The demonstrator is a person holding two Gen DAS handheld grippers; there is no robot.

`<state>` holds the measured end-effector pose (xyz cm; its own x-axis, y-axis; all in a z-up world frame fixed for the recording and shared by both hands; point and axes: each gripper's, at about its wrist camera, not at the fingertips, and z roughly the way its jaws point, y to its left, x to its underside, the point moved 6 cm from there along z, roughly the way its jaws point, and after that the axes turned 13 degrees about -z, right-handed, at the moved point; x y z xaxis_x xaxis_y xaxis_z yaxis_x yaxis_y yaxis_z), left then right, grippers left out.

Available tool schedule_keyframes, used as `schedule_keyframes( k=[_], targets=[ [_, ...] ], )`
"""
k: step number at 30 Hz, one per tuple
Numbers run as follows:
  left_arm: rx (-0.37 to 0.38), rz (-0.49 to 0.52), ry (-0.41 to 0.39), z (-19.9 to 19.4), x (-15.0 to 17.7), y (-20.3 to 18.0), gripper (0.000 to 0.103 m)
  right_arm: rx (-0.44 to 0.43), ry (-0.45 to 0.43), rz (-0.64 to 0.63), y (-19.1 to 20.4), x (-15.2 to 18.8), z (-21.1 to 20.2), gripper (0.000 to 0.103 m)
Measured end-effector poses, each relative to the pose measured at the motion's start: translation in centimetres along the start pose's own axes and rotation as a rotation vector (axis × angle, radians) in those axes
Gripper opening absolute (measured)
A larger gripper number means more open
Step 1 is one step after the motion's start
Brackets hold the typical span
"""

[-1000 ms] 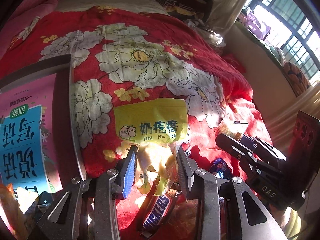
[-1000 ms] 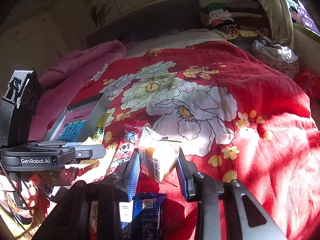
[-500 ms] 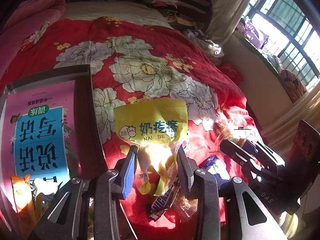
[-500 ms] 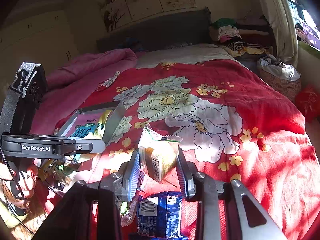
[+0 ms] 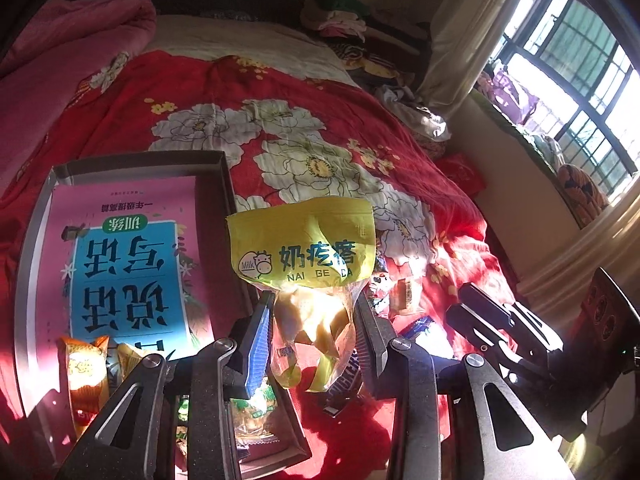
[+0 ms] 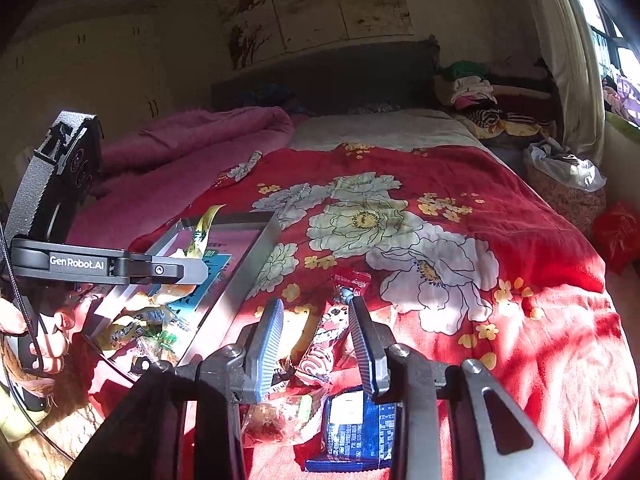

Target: Organize snacks

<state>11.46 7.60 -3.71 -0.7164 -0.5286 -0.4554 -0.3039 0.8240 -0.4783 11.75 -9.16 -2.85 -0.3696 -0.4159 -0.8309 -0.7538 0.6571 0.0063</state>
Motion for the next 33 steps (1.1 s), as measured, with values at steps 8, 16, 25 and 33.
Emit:
schedule_keyframes(
  k=[8,16,25,33],
  targets=[
    [-0.013,-0.037,-0.036,-2.0,-0.7,2.3,0.038,0.023,0.042,0.018,-0.9,0.8,0.7,0.035],
    [-0.035,-0.072,-0.059,-3.3,-1.1,4.9,0.038,0.027,0.168,0.148,-4.5,3.7,2.9,0.036],
    [-0.048,-0.121,-0.078,-4.4,-1.3,7.6,0.038,0.045,0.273,0.163,-5.0,5.1,5.8,0.048],
    [-0.061,-0.166,-0.096,-5.2,-1.7,9.9,0.038,0.081,0.339,0.112,-4.5,5.4,8.4,0.04]
  ],
)
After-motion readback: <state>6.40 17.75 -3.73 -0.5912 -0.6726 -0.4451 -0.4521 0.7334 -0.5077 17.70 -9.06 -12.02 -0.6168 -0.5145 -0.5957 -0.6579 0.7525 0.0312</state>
